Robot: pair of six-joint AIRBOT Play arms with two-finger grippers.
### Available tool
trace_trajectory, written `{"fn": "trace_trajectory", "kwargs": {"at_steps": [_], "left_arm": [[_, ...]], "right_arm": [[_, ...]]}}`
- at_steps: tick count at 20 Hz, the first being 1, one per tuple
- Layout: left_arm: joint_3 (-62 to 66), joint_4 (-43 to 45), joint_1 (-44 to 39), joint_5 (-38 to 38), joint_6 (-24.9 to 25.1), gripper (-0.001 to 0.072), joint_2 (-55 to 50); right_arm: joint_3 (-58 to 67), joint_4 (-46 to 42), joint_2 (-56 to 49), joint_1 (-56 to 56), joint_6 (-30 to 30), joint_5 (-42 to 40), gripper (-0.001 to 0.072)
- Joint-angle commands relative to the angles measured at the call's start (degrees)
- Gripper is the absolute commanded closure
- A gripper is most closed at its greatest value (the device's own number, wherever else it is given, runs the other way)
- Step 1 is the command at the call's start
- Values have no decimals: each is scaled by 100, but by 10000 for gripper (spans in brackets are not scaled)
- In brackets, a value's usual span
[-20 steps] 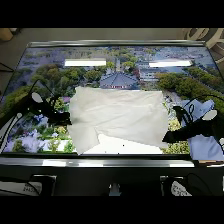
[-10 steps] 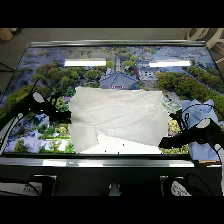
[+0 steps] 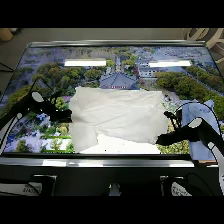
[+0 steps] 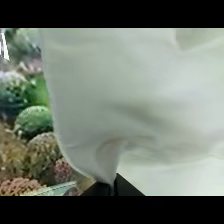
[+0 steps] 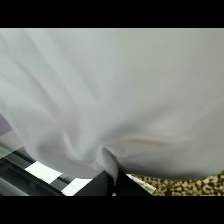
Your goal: Fold the shirts.
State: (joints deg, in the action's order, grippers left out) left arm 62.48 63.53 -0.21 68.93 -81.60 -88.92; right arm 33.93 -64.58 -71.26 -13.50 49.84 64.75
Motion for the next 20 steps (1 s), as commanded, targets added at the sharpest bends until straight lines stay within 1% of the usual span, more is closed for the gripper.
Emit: {"fn": "trace_trajectory", "kwargs": {"at_steps": [1,3,5,8,9,10,12,13,14,16,18,20], "left_arm": [[7,-79,-15,46,151,680,85],[181,-76,-13,26,321,681,426],[721,-72,-13,-94,319,682,1128],[2291,63,-11,-525,278,681,2520],[2924,210,-11,-824,79,681,2988],[3442,304,-13,-1316,-199,681,3427],[3877,138,-55,-2428,-765,681,4197],[3869,-101,-138,-2789,-769,681,4520],[3873,-164,-258,-2916,-667,681,4795],[3873,-7,-317,-2815,-586,681,5145],[3873,479,-297,-2627,-625,681,5340],[3875,1045,-297,-2361,-938,682,5386]], "right_arm": [[175,-125,-46,146,9,-149,687],[649,-118,184,146,-203,138,688],[1499,-116,708,146,-396,326,688],[3412,-282,1904,144,-490,181,690],[4074,-422,2286,146,-490,-2,689],[4658,-494,2649,146,-490,-313,689],[5438,-496,3333,146,-490,-1119,689],[5600,-501,3587,146,-487,-1329,689],[5689,-509,3788,146,-485,-1377,689],[5700,-509,4037,146,-461,-1250,689],[5700,-551,4074,146,-437,-938,689],[5700,-651,4006,146,-376,-702,689]]}}
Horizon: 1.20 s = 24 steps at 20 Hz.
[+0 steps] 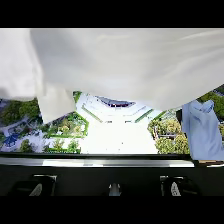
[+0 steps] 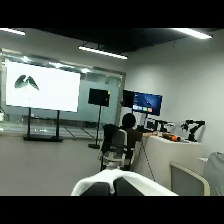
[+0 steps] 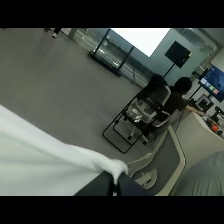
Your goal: Fold the shirts.
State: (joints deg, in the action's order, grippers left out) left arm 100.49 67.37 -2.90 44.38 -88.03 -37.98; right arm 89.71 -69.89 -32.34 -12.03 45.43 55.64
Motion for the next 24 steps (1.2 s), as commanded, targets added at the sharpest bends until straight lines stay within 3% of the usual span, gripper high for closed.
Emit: {"fn": "trace_trajectory", "kwargs": {"at_steps": [1,6,10,12,16,20,24], "left_arm": [[74,874,-28,282,-409,682,269],[70,1217,-28,1222,-415,682,-361],[-466,1322,-42,2343,-374,681,-1467],[-1340,1322,-39,2238,-330,681,-2035],[-2758,1215,-39,1191,-328,681,-3397],[-2288,1217,-28,1027,107,681,-4815],[-1298,1217,-20,507,103,681,-5731]], "right_arm": [[122,-140,55,0,66,299,689],[122,-170,-739,0,129,693,689],[15,-76,-2435,20,168,2575,689],[-232,-162,-3510,168,101,2815,689],[-323,-553,-5486,863,17,1709,688],[-323,-826,-6151,1049,734,-33,688],[-323,-828,-6159,1034,748,-2059,688]]}}
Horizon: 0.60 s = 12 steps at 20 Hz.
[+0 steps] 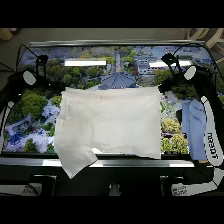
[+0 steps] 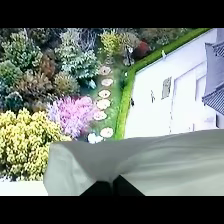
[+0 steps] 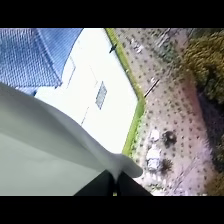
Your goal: Fold the shirts.
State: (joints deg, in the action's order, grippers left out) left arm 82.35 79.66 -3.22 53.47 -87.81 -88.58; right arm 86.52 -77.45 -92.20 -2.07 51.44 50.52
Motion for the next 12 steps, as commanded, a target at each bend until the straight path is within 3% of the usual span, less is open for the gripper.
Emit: {"fn": "trace_trajectory", "kwargs": {"at_steps": [1,4,8,12], "left_arm": [[833,-17,35,-544,46,681,-850],[1582,-42,107,-702,-407,681,-1340],[1676,-713,101,-160,-404,681,-1799],[1808,-699,284,968,627,680,-1368]], "right_arm": [[-4,-72,-175,37,149,-1921,688],[-4,-26,-240,39,181,-2479,688],[-7,361,-603,44,426,-1397,687],[-4,133,-170,-4,420,-319,686]]}}
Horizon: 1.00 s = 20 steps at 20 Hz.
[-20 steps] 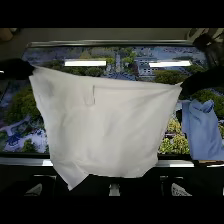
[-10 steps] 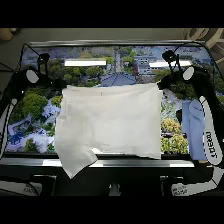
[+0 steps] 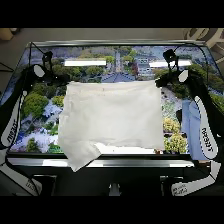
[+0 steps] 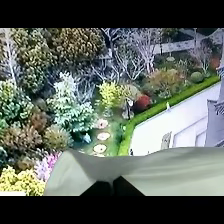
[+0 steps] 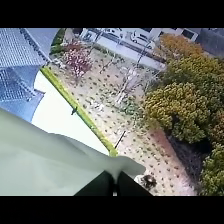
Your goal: Fold the shirts.
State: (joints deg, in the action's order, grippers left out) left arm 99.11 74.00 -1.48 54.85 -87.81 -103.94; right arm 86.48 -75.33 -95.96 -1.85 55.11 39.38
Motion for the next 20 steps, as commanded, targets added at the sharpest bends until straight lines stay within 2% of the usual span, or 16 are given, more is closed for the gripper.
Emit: {"fn": "trace_trajectory", "kwargs": {"at_steps": [1,5,7,12,14,15,16,17,20], "left_arm": [[127,-116,168,1161,688,680,365],[90,101,175,2736,684,681,662],[-249,103,68,3250,680,680,662],[-1381,116,-133,3418,424,681,643],[-1532,157,-79,3418,74,677,597],[-1534,107,-50,3442,-11,570,590],[-1484,109,-22,3576,-11,324,597],[-1394,140,46,3786,-9,143,621],[-1355,256,426,4070,-7,171,1128]], "right_arm": [[0,-192,367,-57,52,1176,686],[-9,-501,601,-55,-72,3071,685],[-146,-496,468,-31,-155,3696,685],[-352,-485,151,-31,-197,3956,686],[-352,-457,101,-33,-94,3958,685],[-345,-433,109,-33,-74,3947,621],[-310,-363,144,-35,-70,3991,404],[-232,-400,214,-59,-151,4179,261],[-177,-520,592,-509,-243,4966,239]]}}
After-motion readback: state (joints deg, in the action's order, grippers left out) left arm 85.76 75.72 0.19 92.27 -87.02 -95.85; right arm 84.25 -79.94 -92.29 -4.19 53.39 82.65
